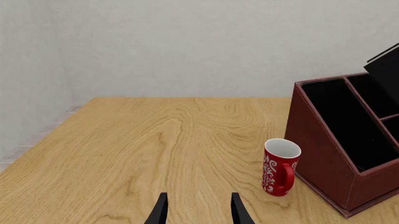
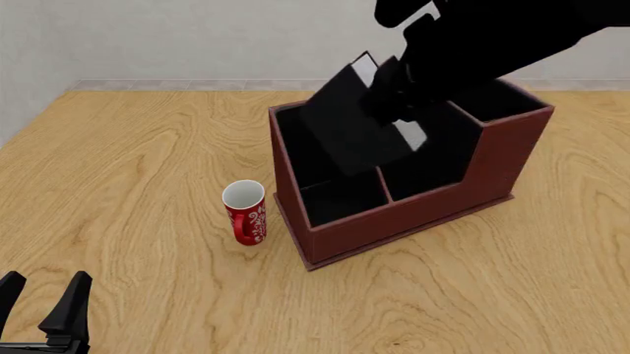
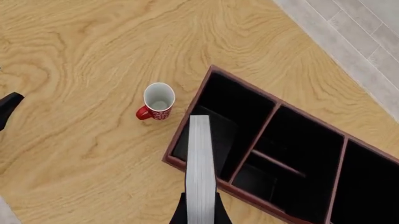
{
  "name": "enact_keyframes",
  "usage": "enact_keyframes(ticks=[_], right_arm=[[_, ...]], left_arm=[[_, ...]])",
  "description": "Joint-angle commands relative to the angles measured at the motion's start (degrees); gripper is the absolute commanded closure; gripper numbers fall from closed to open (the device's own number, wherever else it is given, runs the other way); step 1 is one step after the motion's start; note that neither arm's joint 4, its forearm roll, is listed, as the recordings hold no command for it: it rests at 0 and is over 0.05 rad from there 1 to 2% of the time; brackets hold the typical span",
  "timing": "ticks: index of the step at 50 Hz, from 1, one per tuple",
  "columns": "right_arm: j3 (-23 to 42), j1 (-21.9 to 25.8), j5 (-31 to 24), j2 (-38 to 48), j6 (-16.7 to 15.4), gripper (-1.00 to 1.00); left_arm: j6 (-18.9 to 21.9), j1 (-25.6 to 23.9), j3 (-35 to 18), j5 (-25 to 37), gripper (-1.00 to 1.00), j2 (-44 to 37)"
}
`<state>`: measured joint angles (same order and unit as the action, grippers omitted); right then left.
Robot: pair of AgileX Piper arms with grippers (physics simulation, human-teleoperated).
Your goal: Pick up the book and place it in the left compartment of the caddy.
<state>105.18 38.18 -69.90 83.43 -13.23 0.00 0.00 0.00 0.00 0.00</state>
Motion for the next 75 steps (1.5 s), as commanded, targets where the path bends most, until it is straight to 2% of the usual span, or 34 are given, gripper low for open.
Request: enact_keyframes(ticks=[1, 31, 43, 54, 75], right_arm=[[2.3, -0.4, 0.0, 1.9, 1.9, 1.0], [3.5, -1.0, 0.2, 5.7, 5.6, 1.0], [-0.6, -1.9, 2.7, 4.9, 6.0, 1.0], [-1.7, -2.6, 4.9, 5.9, 6.5, 1.0], [-10.0, -3.3, 12.3, 5.7, 8.6, 1.0]], left_arm=[[0.0, 0.0, 0.0, 0.0, -1.0, 0.0], [0.0, 0.0, 0.0, 0.0, -1.0, 0.0], [0.0, 0.0, 0.0, 0.0, -1.0, 0.0], [0.0, 0.0, 0.0, 0.0, -1.0, 0.0], [0.0, 0.0, 0.0, 0.0, -1.0, 0.0]])
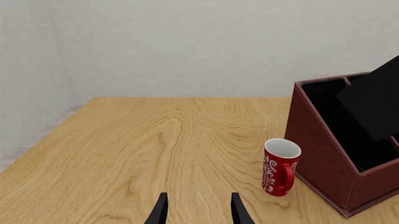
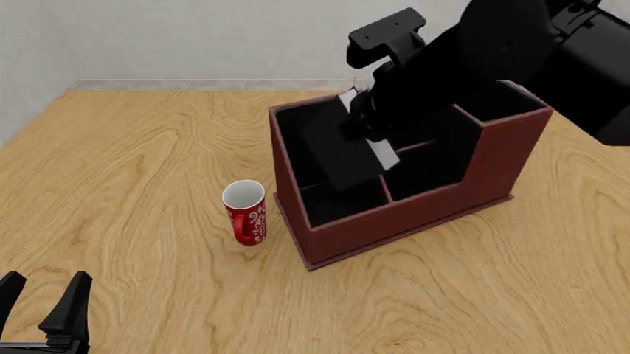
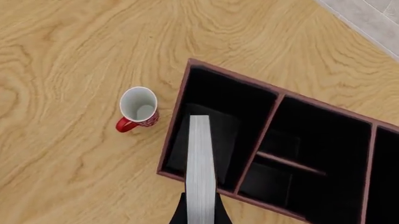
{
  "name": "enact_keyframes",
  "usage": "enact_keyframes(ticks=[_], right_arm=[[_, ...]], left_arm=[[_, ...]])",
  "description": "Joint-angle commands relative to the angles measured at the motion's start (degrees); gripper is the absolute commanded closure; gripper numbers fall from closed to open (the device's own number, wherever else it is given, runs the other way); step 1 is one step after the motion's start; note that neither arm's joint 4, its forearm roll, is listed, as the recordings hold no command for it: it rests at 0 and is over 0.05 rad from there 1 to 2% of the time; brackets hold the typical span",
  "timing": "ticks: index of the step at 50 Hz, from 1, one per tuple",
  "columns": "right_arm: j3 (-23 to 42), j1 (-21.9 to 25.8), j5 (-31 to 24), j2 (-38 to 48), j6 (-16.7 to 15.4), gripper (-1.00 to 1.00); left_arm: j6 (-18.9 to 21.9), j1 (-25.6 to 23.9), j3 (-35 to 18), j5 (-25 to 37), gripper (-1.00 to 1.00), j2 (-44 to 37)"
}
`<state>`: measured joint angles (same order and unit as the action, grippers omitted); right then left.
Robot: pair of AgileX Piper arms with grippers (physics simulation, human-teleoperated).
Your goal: Pick up the book and place it in the left compartment of the caddy.
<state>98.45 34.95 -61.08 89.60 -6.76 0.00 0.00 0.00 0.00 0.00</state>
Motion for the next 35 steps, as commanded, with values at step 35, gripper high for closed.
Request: enact_keyframes(ticks=[35], right_arm=[[-7.4, -1.5, 8.8, 2.2, 2.5, 1.0]], left_arm=[[0.0, 0.0, 0.0, 0.0, -1.0, 0.0]])
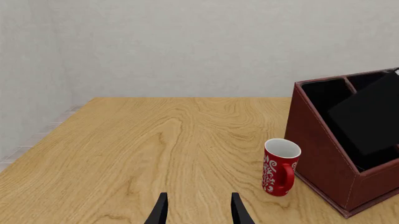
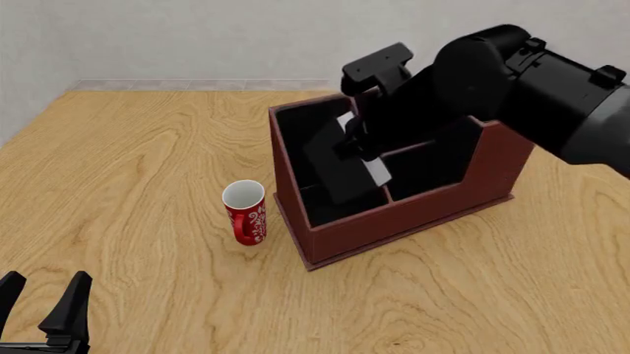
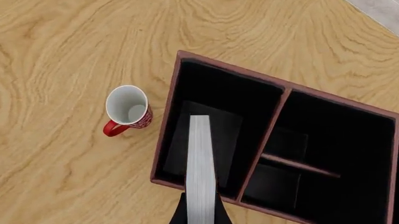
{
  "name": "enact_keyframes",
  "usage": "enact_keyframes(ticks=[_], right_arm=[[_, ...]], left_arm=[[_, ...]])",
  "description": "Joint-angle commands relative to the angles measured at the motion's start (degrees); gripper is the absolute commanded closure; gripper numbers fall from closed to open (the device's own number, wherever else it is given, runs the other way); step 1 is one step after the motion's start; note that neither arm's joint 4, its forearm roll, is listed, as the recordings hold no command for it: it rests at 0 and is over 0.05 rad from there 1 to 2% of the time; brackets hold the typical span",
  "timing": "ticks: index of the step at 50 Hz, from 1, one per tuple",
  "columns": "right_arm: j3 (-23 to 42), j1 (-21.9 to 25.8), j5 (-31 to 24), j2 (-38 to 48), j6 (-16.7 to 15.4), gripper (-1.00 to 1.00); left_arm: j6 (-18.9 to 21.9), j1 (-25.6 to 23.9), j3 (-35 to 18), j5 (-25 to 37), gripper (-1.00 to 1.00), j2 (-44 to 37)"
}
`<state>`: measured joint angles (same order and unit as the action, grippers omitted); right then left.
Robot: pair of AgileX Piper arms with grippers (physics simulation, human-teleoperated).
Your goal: Pick up the book and place it in the left compartment of the caddy.
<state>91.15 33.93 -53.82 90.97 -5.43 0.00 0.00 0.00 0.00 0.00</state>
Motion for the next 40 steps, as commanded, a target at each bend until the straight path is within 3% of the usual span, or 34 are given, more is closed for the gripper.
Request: enact_keyframes(ticks=[1, 40], right_arm=[[-0.3, -0.3, 1.7, 1.0, 1.2, 1.0], [-0.1, -0.8, 5.4, 5.6, 2.0, 1.0]], left_arm=[[0.0, 0.0, 0.0, 0.0, -1.0, 0.0], [0.0, 0.0, 0.0, 0.0, -1.0, 0.0]])
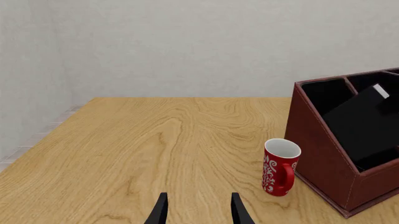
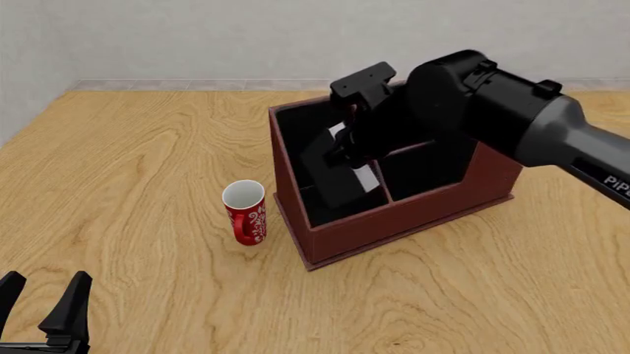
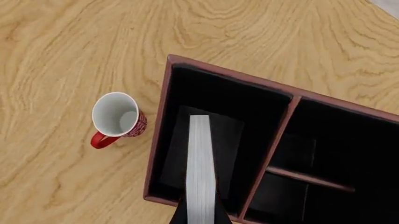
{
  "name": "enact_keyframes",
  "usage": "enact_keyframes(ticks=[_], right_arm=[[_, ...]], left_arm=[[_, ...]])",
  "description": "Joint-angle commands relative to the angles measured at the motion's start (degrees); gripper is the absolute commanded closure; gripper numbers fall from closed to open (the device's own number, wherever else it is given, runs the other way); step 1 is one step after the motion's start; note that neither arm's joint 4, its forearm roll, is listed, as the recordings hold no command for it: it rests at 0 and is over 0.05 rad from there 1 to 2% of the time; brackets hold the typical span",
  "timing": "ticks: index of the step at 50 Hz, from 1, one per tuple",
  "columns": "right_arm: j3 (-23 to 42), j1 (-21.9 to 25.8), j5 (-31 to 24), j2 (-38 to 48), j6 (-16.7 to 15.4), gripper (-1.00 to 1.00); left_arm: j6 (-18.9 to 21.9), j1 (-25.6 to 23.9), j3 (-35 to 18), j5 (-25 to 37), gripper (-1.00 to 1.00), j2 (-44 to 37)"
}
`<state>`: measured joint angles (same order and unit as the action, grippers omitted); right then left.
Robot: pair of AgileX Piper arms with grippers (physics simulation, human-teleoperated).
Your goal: Pick up the book and place it in the left compartment of the caddy.
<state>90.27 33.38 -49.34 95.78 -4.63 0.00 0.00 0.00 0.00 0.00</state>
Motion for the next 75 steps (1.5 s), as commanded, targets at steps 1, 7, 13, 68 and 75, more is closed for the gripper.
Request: enact_keyframes(ticks=[1, 7, 13, 68, 75], right_arm=[[0.8, -0.3, 1.0, 0.9, 1.2, 1.0], [0.6, -0.1, 1.3, 1.2, 1.3, 1.0], [0.3, 0.1, 1.7, 1.5, 1.5, 1.0], [-1.1, 0.4, 1.9, 0.6, 1.0, -1.0], [-0.9, 0.5, 1.5, 0.3, 1.0, -1.0]], left_arm=[[0.0, 0.0, 0.0, 0.0, -1.0, 0.0], [0.0, 0.0, 0.0, 0.0, -1.0, 0.0], [0.0, 0.0, 0.0, 0.0, -1.0, 0.0], [0.0, 0.0, 0.0, 0.0, -1.0, 0.0], [0.0, 0.0, 0.0, 0.0, -1.0, 0.0]])
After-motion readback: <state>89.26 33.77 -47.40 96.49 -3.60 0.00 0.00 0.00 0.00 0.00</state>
